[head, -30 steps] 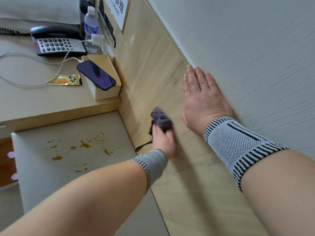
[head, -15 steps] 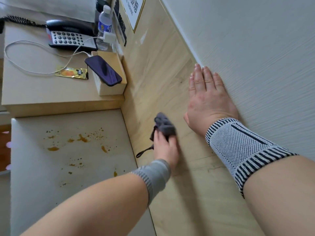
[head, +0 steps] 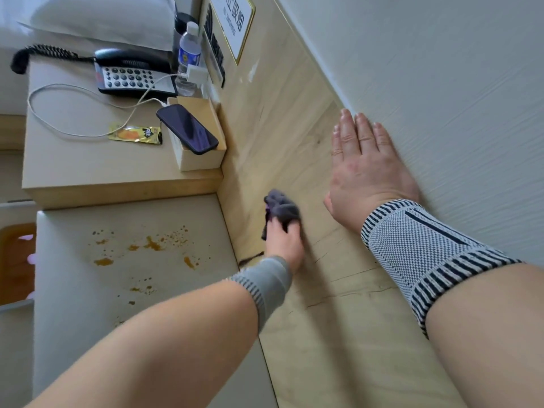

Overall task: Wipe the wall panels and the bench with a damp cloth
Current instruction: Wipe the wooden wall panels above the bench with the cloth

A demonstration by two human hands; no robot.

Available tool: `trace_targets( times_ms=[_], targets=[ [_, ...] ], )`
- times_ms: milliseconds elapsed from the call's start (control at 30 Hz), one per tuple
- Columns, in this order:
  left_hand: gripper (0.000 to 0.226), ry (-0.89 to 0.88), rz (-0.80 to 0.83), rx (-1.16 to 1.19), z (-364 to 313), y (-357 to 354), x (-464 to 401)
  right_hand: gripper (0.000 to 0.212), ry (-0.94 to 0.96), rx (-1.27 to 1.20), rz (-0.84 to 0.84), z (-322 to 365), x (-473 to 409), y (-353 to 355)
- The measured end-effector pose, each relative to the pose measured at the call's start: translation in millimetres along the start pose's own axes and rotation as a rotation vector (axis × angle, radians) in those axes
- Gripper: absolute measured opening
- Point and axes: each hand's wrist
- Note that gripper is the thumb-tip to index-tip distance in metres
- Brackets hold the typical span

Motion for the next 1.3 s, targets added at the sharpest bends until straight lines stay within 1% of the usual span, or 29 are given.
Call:
trace_targets(
  times_ms=[33,67,100,200,233,300,333,367,433,467,500,533,633,667,733,767,800,867,900,933,967,1000,1033,1100,1133,1167,1200,1233,1300],
  targets=[
    [0.058,0.123,0.002,-0.019,0,4,-8,0.083,-0.001,0.003,0.008,1,0,-1],
    [0.058,0.155,0.007,-0.047,-3,5,-12,0.083,-0.003,0.008,0.009,1,0,-1],
    [0.058,0.100,0.010,-0.064,-8,4,-11,0.082,-0.004,0.008,0.006,1,-1,-1],
    [0.068,-0.348,0.000,-0.059,-42,0,2,0.079,-0.004,-0.014,-0.003,1,-1,0],
    [0.071,-0.457,-0.005,-0.068,-53,1,0,0.079,-0.007,-0.028,0.003,1,-1,2],
    [0.070,-0.547,-0.015,-0.060,-66,3,-14,0.080,-0.011,-0.042,0.007,1,-1,3],
    [0.066,-0.515,-0.019,-0.034,-67,6,-25,0.081,-0.011,-0.044,0.006,1,0,3],
    [0.061,-0.420,-0.032,-0.007,-66,10,-35,0.083,-0.005,-0.041,0.010,1,0,4],
    [0.056,-0.117,-0.043,-0.005,-59,17,-50,0.084,-0.003,-0.034,0.019,2,1,3],
    [0.057,-0.015,-0.026,-0.017,-56,19,-50,0.085,-0.002,-0.031,0.021,2,2,4],
    [0.058,0.007,-0.003,-0.019,-56,19,-46,0.086,0.006,-0.030,0.014,1,1,5],
    [0.059,-0.041,0.020,-0.026,-60,18,-39,0.086,0.002,-0.032,0.010,1,1,5],
    [0.065,-0.412,0.054,-0.108,-77,9,-7,0.080,-0.009,-0.041,0.013,2,2,8],
    [0.067,-0.499,0.054,-0.123,-82,9,-2,0.079,-0.001,-0.029,0.018,2,2,9],
    [0.071,-0.555,0.053,-0.130,-87,11,-12,0.074,0.052,0.001,-0.034,4,0,6],
    [0.073,-0.526,0.047,-0.110,-84,14,-24,0.068,0.069,0.001,-0.059,7,-1,5],
    [0.073,-0.444,0.038,-0.086,-80,17,-37,0.064,0.118,-0.010,-0.081,11,-4,4],
    [0.064,-0.177,0.015,-0.042,-68,24,-65,0.070,0.169,-0.003,-0.053,24,-9,0],
    [0.060,-0.057,0.013,-0.034,-62,27,-74,0.075,0.183,-0.017,0.026,31,-10,-1],
    [0.058,0.013,0.017,-0.035,-57,29,-77,0.081,0.168,-0.031,0.091,39,-15,1],
    [0.058,0.023,0.024,-0.034,-53,30,-76,0.086,0.159,-0.048,0.112,44,-21,-1],
    [0.057,-0.027,0.037,-0.040,-51,30,-69,0.090,0.170,-0.046,0.104,48,-26,-2],
    [0.059,-0.136,0.051,-0.066,-49,31,-61,0.093,0.172,-0.051,0.096,50,-32,-6],
    [0.066,-0.441,0.091,-0.153,-45,32,-39,0.093,0.162,-0.066,0.091,51,-43,-13],
    [0.069,-0.544,0.109,-0.169,-44,32,-33,0.091,0.155,-0.063,0.086,51,-46,-15],
    [0.071,-0.593,0.117,-0.172,-41,32,-36,0.088,0.149,-0.047,0.080,54,-48,-17],
    [0.070,-0.576,0.112,-0.170,-38,32,-44,0.085,0.153,-0.041,0.066,56,-50,-19],
    [0.067,-0.509,0.085,-0.144,-34,32,-53,0.082,0.174,-0.036,0.031,60,-52,-25],
    [0.059,-0.217,0.039,-0.050,-28,38,-74,0.073,0.150,-0.009,-0.052,65,-57,-33]
  ],
)
Point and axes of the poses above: each hand's wrist, its own x-axis away from the middle knuckle, its own y-axis out of the back of the hand, z = x × y, and after that the axes turned 2 degrees about -z, right-handed
